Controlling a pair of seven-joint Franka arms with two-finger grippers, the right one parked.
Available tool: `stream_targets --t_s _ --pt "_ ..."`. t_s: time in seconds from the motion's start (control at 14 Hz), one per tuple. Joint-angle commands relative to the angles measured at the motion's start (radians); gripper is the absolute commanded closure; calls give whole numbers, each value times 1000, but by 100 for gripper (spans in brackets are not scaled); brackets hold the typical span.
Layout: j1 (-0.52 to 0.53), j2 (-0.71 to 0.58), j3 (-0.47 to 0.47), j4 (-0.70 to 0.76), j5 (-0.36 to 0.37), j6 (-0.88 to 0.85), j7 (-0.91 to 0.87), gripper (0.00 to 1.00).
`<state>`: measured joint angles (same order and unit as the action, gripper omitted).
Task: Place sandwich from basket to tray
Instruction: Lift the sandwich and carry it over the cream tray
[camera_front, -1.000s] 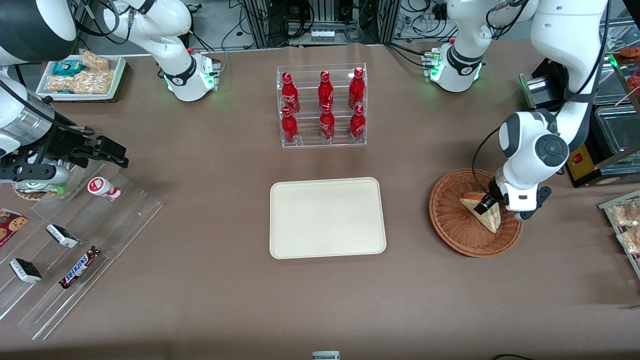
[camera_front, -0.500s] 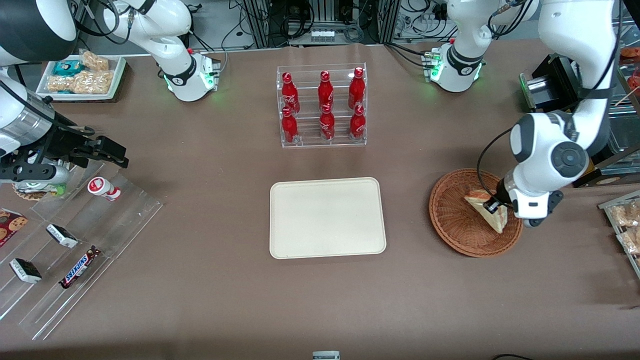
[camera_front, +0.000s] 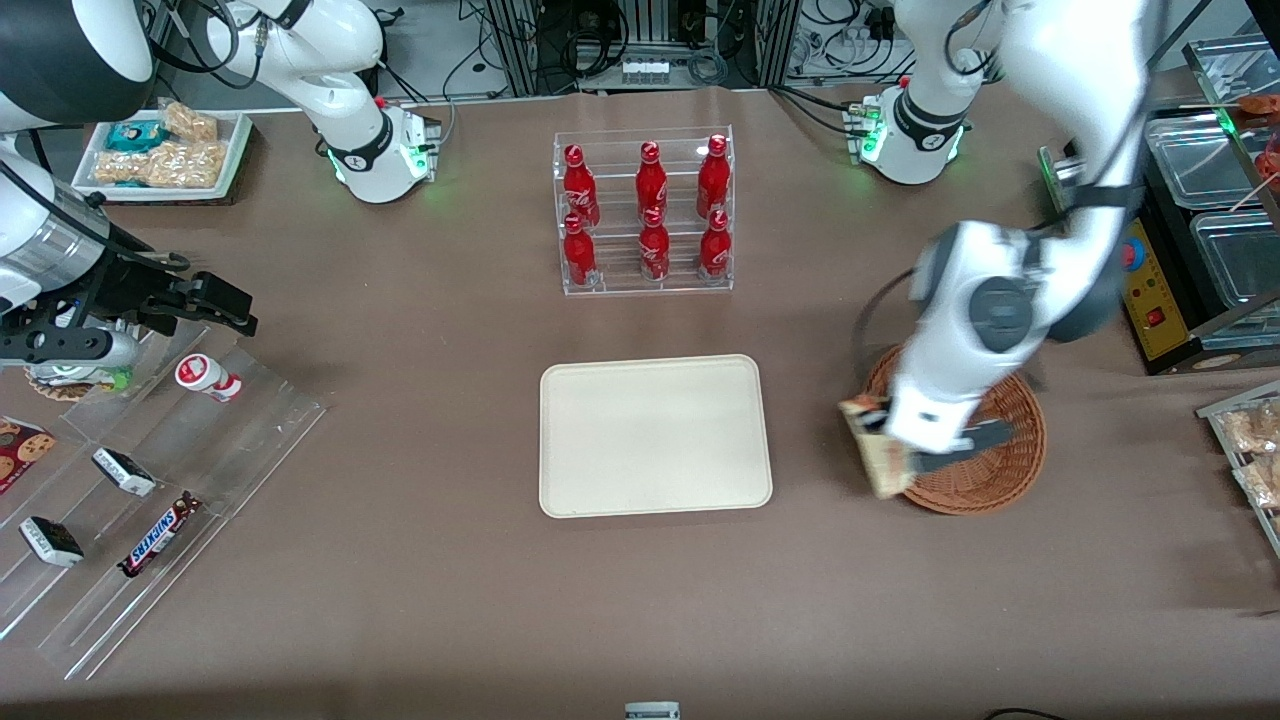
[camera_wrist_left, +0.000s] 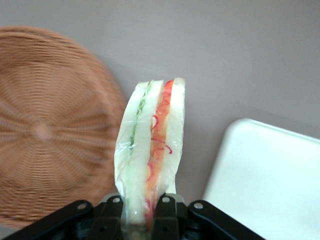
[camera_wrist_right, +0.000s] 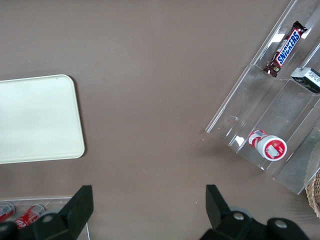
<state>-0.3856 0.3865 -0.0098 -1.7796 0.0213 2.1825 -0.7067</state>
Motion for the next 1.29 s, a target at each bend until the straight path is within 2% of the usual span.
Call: stream_targets --t_s 0.0,0.21,0.43,0.71,0.86,0.93,1.0,1.07,1.21 --pt "-139 161 16 187 12 3 -65 98" --pt "-257 270 19 308 35 32 -138 98" --pt "-340 333 19 325 132 109 -239 98" --pt "-378 371 16 322 169 132 -275 97" --pt "-384 385 13 321 161 134 -281 89" --pt "-395 391 13 321 161 135 -287 75" --pt "-395 391 13 322 161 135 -302 28" --pt "-395 385 14 319 172 135 -301 0" --pt "-394 350 18 324 174 123 -309 0"
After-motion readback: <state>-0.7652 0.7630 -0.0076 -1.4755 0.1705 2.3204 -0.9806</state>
